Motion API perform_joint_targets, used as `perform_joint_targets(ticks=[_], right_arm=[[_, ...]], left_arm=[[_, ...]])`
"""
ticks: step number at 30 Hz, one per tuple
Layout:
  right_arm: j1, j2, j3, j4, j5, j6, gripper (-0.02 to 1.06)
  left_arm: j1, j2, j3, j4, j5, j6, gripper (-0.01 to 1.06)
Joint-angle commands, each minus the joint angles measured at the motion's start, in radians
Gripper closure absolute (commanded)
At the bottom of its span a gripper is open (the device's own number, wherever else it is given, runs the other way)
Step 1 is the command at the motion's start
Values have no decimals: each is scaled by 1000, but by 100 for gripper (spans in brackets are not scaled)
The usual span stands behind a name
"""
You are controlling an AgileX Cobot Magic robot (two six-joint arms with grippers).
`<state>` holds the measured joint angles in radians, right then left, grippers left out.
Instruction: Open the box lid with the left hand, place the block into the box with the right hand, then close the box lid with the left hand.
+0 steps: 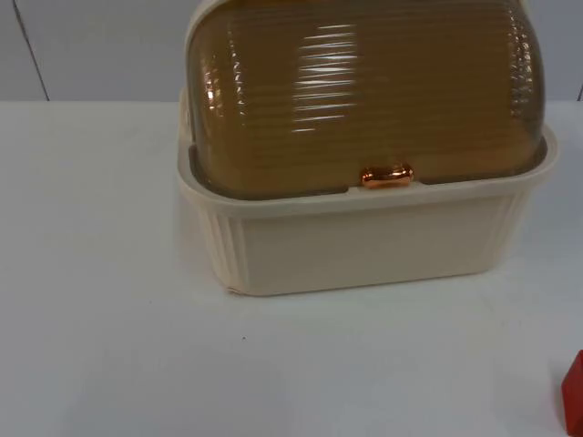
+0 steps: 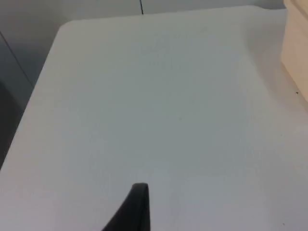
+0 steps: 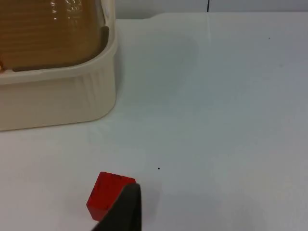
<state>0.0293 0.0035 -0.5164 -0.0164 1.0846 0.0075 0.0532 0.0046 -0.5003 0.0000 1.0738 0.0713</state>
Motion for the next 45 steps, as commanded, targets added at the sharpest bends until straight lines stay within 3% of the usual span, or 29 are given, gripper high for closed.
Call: perform_joint_targets(ticks=[1, 6, 11, 17, 22, 28, 37, 42, 43, 45], right_arm=[[4, -4, -6, -7, -12, 4, 0], [4, 99, -95, -9, -79, 11, 0], [4, 244, -183, -47, -168, 21, 0], [4, 455, -274, -113, -306, 63, 0], [4, 593, -320, -109, -380, 98, 0], [4, 702, -342, -109, -378, 137, 0], [4, 724, -342, -109, -374, 132, 0], [4, 724, -342, -112, -371, 132, 0], [4, 724, -342, -112, -371, 132, 0], [4, 724, -342, -112, -371, 132, 0]], left_arm=[[-6, -5, -17, 16, -33, -22, 0], [-6, 53, -63, 94, -190, -120, 0], [-6, 170, -86, 89, -292, -133, 0], [-6, 377, -182, 81, -351, -140, 0], [-6, 554, -316, 78, -353, -140, 0], [-6, 759, -464, 76, -347, -140, 0], [-24, 973, -470, 68, -268, -105, 0], [-196, 1052, -470, 40, -218, -13, 0], [-196, 1052, -470, 40, -218, -13, 0], [-301, 1084, -470, 40, -201, 20, 0]])
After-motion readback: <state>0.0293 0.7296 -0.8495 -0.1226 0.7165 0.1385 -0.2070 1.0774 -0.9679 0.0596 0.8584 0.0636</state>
